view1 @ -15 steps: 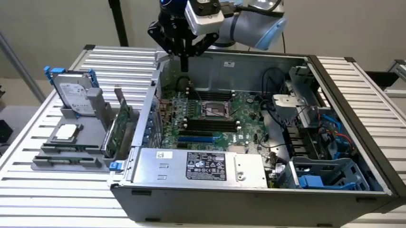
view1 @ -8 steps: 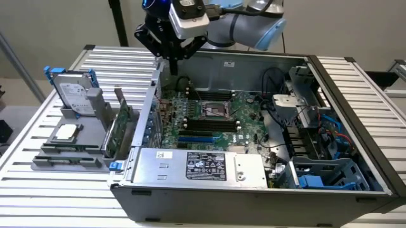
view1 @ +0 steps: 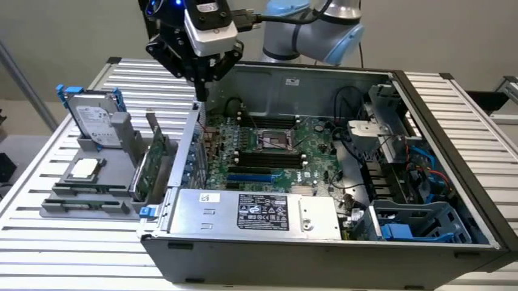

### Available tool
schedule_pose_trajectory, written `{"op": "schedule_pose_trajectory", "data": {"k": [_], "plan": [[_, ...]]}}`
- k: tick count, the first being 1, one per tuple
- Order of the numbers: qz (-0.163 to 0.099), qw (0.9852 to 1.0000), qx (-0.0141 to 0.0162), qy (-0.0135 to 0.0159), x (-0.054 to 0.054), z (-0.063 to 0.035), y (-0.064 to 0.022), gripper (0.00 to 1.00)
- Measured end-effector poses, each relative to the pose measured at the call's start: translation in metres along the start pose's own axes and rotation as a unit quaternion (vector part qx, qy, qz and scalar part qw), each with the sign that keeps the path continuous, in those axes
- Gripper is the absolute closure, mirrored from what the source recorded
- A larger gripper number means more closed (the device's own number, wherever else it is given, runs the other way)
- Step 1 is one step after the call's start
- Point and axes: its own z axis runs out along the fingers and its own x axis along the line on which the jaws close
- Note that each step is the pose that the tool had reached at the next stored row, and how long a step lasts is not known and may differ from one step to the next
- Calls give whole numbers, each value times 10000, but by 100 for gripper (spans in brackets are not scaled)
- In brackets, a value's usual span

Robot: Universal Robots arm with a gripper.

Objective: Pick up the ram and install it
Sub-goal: 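Reach for the ram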

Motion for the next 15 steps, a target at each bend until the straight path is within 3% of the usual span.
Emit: {"op": "schedule_pose_trajectory", "data": {"k": [15], "plan": [[0,10000,0,0,580,-21,-296,100]]}}
